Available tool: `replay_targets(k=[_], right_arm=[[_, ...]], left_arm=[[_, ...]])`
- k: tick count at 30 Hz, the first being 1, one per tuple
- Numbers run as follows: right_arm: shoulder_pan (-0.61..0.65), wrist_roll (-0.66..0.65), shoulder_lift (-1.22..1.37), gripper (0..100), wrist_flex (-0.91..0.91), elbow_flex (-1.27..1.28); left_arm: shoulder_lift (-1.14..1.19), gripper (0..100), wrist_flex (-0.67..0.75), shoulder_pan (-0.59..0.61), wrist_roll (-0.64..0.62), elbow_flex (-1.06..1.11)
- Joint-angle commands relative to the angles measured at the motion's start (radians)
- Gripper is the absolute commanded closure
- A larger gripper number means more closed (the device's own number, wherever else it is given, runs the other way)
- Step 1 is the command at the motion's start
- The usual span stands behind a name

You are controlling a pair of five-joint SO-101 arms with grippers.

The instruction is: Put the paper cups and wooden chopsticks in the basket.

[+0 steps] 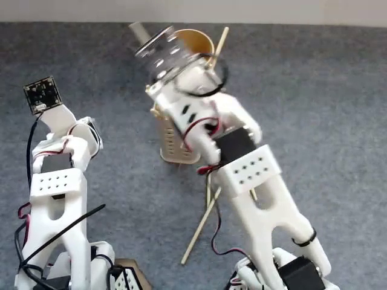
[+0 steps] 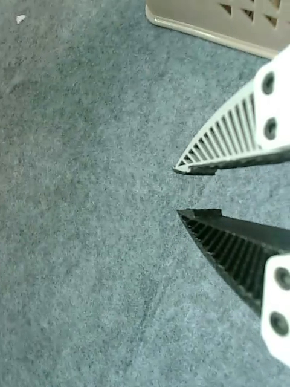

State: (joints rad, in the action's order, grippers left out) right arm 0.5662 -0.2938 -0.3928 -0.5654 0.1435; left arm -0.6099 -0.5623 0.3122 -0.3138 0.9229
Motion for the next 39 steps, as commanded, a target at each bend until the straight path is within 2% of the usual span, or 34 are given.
replay_targets(k=[1, 6, 20, 24, 28, 31, 36, 39], right_arm=[[-0.104, 0.115, -0.048, 99.3, 0.021, -0.079], [-0.176, 0.245, -0.05, 99.3, 0.151, -0.082], [-0.154, 0.232, -0.051, 99.3, 0.156, -0.082], [-0.154, 0.12, -0.047, 97.7, -0.048, -0.067], [-0.203, 0.11, -0.097, 88.0, -0.383, -0.12], [-0.246, 0.11, -0.154, 83.4, -0.605, -0.217], [-0.271, 0.1, -0.219, 83.2, -0.892, -0.291], [-0.252, -0.006, -0.203, 83.2, -1.015, -0.219]], left_arm=[[-0.013, 89, 0.0, -0.019, 0.003, -0.007], [-0.013, 89, 0.0, -0.021, 0.003, -0.007], [-0.013, 89, 0.0, -0.041, 0.003, -0.005], [-0.013, 89, 0.0, -0.041, 0.003, -0.005], [-0.013, 89, 0.006, -0.041, 0.003, -0.005], [-0.013, 89, 0.061, -0.041, 0.003, 0.025], [-0.013, 89, 0.103, -0.041, 0.003, 0.047], [-0.013, 89, 0.103, -0.041, 0.003, 0.05]])
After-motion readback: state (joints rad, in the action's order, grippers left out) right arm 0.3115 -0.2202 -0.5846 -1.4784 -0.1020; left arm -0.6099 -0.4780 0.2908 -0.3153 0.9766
